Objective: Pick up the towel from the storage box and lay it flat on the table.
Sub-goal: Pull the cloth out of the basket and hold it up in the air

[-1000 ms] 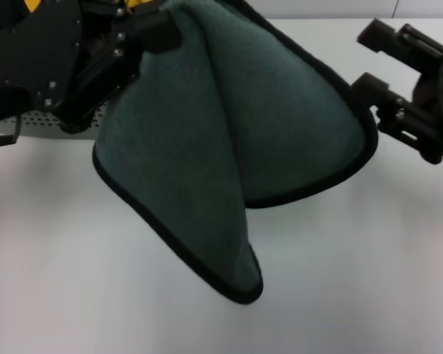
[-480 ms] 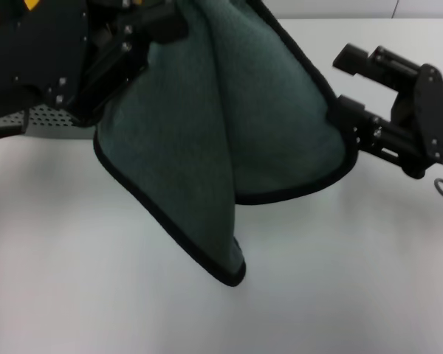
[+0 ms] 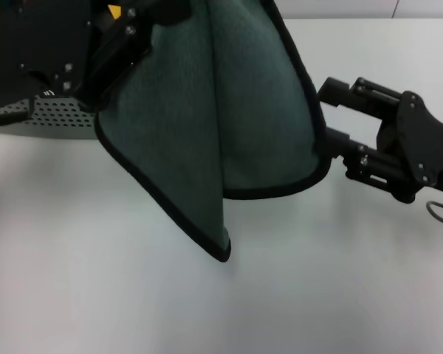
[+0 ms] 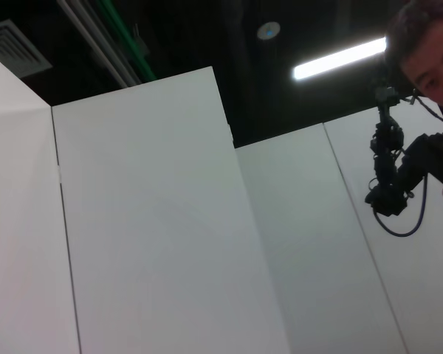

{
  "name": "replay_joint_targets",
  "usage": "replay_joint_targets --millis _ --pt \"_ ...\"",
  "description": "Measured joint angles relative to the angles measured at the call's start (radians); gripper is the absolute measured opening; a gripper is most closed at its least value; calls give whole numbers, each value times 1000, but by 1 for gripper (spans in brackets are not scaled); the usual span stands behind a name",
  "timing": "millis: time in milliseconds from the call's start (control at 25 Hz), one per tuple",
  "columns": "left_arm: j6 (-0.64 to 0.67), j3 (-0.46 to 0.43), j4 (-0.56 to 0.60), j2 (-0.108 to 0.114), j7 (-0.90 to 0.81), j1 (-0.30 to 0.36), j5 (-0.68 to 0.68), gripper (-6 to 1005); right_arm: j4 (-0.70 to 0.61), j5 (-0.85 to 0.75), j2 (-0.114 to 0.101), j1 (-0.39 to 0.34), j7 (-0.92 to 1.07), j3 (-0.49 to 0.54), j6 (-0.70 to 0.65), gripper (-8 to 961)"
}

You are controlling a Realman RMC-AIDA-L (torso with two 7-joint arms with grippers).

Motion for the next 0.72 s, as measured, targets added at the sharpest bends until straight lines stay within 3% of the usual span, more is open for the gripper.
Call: replay_joint_targets --millis 720 --pt "-33 -1 -23 0 30 -15 0 24 -4 5 0 -15 13 -40 26 575"
